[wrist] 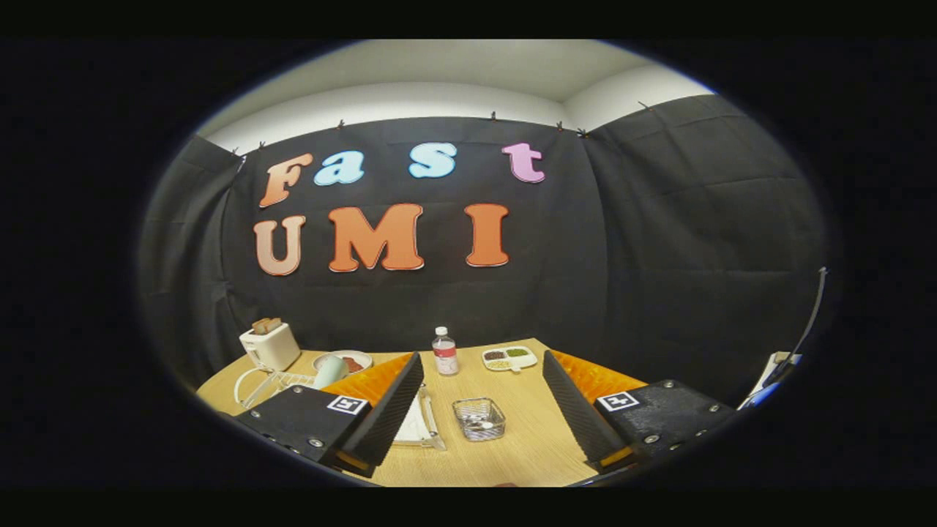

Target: Take the plate from the dish rack, then take the spoon from the basket and place it into the plate.

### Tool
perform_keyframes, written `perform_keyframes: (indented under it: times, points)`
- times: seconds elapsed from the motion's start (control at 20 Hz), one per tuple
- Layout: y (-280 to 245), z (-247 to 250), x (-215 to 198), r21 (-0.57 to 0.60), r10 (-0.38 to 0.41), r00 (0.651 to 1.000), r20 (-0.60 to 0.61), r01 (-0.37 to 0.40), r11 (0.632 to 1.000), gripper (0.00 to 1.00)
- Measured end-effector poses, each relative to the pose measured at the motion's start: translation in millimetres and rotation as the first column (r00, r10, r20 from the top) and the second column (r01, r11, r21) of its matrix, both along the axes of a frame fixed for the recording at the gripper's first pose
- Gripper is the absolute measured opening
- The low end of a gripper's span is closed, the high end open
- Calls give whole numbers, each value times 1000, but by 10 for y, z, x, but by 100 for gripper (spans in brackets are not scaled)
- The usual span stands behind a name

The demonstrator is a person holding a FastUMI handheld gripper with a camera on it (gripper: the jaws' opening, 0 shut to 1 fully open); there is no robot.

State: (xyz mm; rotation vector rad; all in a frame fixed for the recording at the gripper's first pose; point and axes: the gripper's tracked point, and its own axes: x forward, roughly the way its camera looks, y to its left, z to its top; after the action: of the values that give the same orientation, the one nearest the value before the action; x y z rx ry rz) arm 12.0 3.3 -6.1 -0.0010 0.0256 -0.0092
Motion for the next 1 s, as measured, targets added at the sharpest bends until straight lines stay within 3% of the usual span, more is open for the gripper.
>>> perform_keyframes:
  times: [0.55,1.0]
  points:
    - [314,-178,210,75,57,993,-108,-49,996,98]
    - [1353,-398,650,81,220,938,-268,-206,975,99]
